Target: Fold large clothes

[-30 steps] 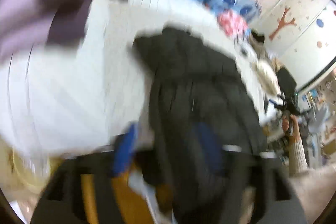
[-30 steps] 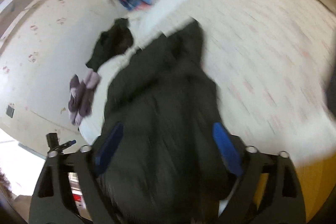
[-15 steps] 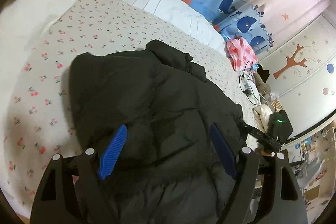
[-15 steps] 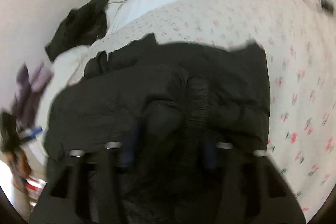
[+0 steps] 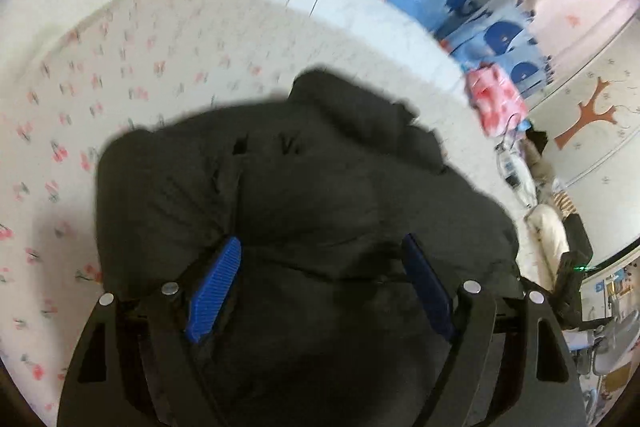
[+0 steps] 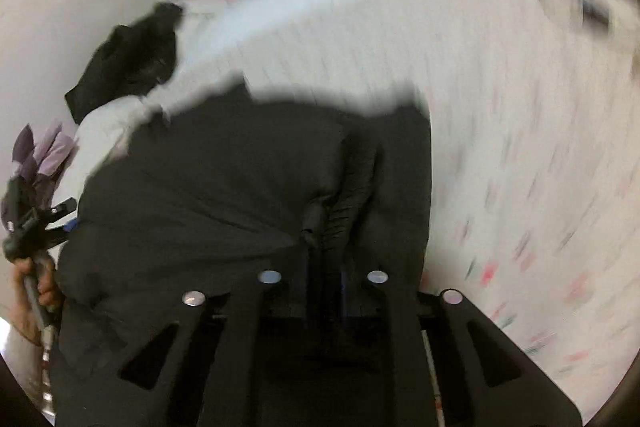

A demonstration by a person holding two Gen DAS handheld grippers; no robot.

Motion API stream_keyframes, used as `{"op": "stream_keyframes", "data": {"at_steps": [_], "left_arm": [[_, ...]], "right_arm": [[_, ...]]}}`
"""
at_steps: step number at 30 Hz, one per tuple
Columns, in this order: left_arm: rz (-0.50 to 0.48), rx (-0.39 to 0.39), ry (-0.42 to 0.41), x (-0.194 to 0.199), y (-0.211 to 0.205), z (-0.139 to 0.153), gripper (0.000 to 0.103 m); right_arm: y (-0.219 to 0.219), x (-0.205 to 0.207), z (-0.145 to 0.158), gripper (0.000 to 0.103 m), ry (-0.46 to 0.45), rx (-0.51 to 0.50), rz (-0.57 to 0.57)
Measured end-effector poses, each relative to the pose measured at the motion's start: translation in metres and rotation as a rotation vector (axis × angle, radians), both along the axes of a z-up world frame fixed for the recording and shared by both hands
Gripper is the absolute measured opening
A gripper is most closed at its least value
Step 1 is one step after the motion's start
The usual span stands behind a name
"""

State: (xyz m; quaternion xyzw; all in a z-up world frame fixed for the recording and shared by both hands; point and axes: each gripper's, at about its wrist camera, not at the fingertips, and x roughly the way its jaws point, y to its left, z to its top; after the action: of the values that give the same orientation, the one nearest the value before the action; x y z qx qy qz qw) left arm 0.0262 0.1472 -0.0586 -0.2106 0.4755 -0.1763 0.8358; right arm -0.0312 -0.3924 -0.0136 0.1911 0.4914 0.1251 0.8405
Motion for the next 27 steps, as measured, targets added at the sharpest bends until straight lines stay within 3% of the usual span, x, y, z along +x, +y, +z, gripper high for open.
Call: {"op": "stream_keyframes", "data": {"at_steps": [3,5,7,9,10,12,13,14,17,19,22,27], "left_arm": [[-0.016,0.051,-0.005,-0.002,-0.005,0.001,0.079],[-0.031,0.073,-0.008,-0.001,-0.007,0.001,0.081],[-0.036,0.083,-0.012,0.000,-0.009,-0.001,0.083],[-0.031,0.093,-0.018,0.000,-0.011,-0.005,0.084],[-0.029,0.099,-0.021,0.000,-0.013,-0.006,0.085],[-0.029,0.120,-0.029,-0.001,-0.017,-0.009,0.086],[-0.033,0.120,-0.030,-0.002,-0.017,-0.010,0.086],[-0.037,0.113,-0.030,-0.002,-0.017,-0.009,0.086],[-0.046,0.061,0.021,-0.004,-0.005,0.000,0.086],[-0.043,-0.020,0.037,-0.017,0.017,0.012,0.086],[-0.044,-0.111,0.022,-0.055,0.060,0.031,0.086],[-0.103,-0.176,0.065,-0.152,0.119,0.026,0.090]], "right_arm": [[-0.008,-0.008,0.021,0.021,-0.054,-0.030,-0.058],[-0.010,-0.018,0.053,0.036,-0.185,-0.099,-0.109],[0.000,-0.019,0.081,0.052,-0.309,-0.063,-0.066],[0.024,-0.007,0.087,0.058,-0.342,-0.077,0.020],[0.032,0.002,0.081,0.061,-0.309,-0.098,0.038],[0.043,0.036,0.041,0.061,-0.142,-0.155,0.052],[0.042,0.053,0.005,0.061,-0.054,-0.139,0.079],[0.037,0.058,-0.009,0.061,-0.036,-0.077,0.074],[0.024,0.052,0.006,0.062,-0.017,-0.005,0.009],[0.018,0.024,0.029,0.064,-0.063,0.040,0.046],[0.001,-0.034,0.050,0.093,-0.093,0.074,0.087],[-0.048,-0.151,0.030,0.096,0.015,0.304,0.079]]}}
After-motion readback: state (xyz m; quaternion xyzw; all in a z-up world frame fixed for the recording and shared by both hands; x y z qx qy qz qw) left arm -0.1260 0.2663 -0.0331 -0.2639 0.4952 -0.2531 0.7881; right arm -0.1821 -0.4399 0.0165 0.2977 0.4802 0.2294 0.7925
